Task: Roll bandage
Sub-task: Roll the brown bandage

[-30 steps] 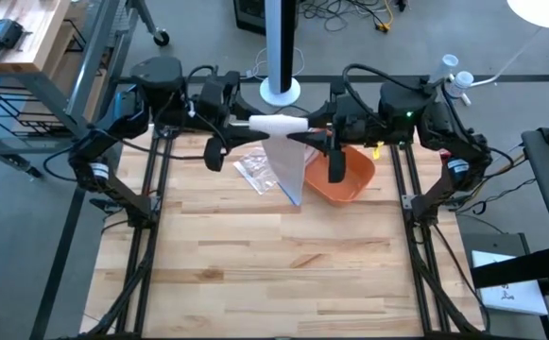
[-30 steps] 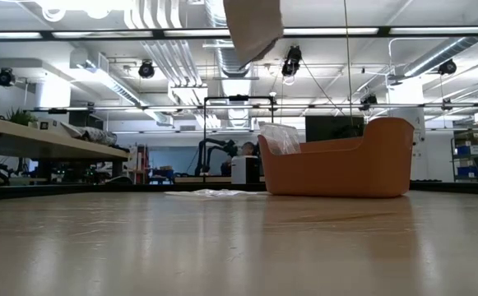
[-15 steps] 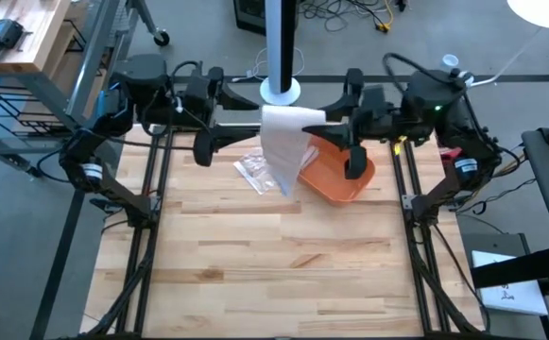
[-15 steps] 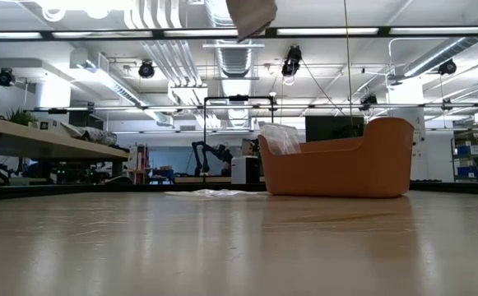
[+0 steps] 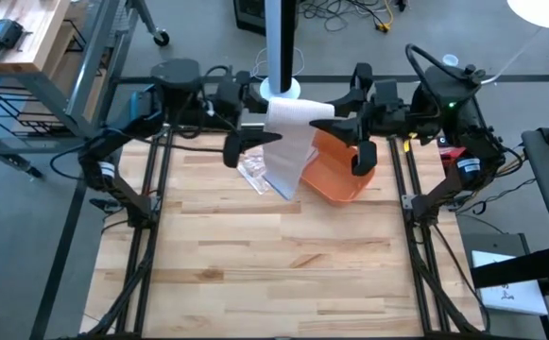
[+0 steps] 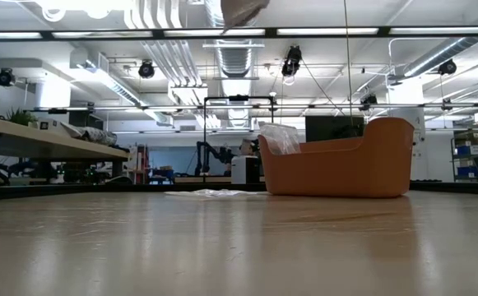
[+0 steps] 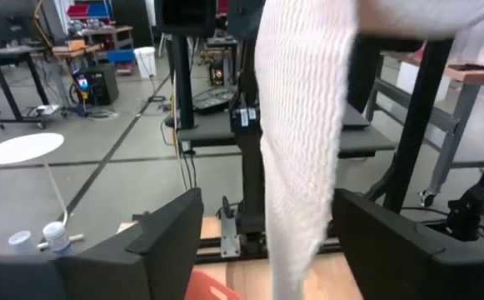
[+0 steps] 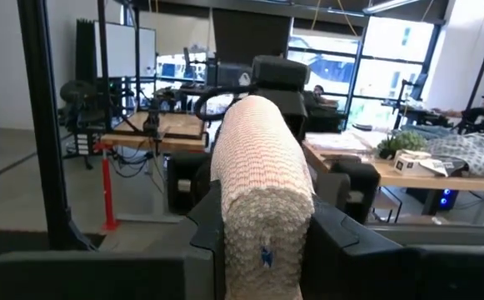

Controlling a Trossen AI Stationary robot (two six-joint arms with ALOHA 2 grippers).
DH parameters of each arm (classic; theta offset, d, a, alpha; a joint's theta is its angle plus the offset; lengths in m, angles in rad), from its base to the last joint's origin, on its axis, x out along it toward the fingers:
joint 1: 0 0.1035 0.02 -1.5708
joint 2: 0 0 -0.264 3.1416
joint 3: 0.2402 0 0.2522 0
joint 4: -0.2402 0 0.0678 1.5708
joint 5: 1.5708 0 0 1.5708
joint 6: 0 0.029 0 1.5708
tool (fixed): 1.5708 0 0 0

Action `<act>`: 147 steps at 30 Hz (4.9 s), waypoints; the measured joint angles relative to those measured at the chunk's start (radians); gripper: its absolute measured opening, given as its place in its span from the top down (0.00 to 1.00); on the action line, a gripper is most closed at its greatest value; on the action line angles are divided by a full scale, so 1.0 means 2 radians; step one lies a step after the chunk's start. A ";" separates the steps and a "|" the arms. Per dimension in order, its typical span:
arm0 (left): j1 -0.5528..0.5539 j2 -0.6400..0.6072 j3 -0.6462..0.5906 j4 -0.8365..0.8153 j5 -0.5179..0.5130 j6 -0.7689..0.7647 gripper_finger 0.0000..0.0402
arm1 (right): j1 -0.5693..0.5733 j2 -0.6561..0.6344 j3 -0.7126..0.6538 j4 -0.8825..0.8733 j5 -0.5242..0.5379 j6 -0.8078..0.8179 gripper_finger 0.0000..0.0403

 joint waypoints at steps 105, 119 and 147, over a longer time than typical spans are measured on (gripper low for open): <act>-0.055 -0.020 0.005 -0.112 0.010 0.003 0.45 | 0.002 -0.009 0.000 0.089 0.026 -0.306 0.79; -0.056 -0.039 0.008 -0.130 -0.057 -0.008 0.25 | 0.010 0.003 0.000 0.089 0.025 -0.431 0.79; -0.054 -0.020 0.017 0.063 -0.104 0.064 0.38 | 0.000 0.010 0.000 0.106 0.000 0.036 0.79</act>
